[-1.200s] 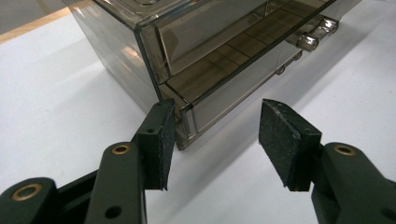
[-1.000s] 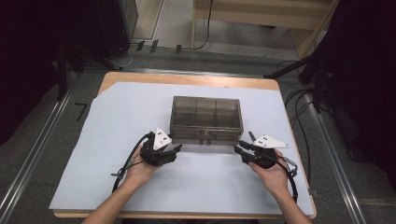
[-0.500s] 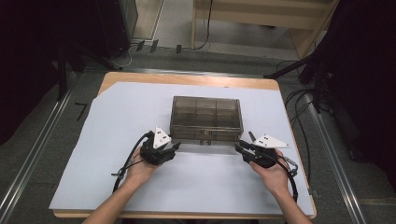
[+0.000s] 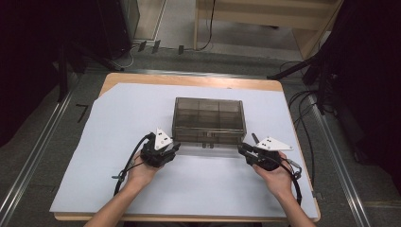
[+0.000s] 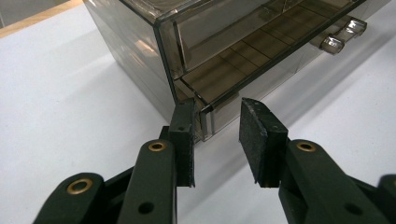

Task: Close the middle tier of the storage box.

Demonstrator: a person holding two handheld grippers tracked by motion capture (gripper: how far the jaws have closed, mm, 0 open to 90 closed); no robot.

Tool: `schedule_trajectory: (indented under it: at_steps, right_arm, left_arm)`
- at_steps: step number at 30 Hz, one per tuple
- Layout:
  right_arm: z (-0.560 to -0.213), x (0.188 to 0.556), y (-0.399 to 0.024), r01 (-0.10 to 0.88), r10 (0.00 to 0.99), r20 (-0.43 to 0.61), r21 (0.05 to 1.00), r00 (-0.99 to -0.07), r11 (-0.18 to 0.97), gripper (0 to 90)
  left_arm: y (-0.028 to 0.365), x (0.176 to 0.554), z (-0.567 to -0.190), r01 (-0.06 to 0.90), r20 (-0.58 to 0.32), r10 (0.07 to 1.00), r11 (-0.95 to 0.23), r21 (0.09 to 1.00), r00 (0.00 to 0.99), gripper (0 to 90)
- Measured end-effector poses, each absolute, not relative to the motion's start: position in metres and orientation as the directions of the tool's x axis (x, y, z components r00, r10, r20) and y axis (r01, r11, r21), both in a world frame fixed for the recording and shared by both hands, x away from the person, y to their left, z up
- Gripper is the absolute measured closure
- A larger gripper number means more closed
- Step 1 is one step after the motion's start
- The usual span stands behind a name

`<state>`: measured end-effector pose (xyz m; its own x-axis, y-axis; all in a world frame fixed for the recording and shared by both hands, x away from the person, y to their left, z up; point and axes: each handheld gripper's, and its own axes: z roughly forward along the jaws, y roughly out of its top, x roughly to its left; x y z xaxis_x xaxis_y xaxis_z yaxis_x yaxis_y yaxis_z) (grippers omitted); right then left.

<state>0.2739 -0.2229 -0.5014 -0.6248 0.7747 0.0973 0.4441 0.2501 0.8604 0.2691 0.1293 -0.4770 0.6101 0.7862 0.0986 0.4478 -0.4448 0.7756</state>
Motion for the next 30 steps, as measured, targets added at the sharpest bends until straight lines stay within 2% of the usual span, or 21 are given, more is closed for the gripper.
schedule_trajectory:
  at_steps: [30]
  right_arm:
    - [-0.4998,0.2701,-0.2230,0.450,0.772,0.105,0.858,-0.627,0.249,74.8]
  left_arm:
    - [0.1311,0.2630,-0.4752,0.460,0.093,0.796,-0.436,0.773,0.598,74.3]
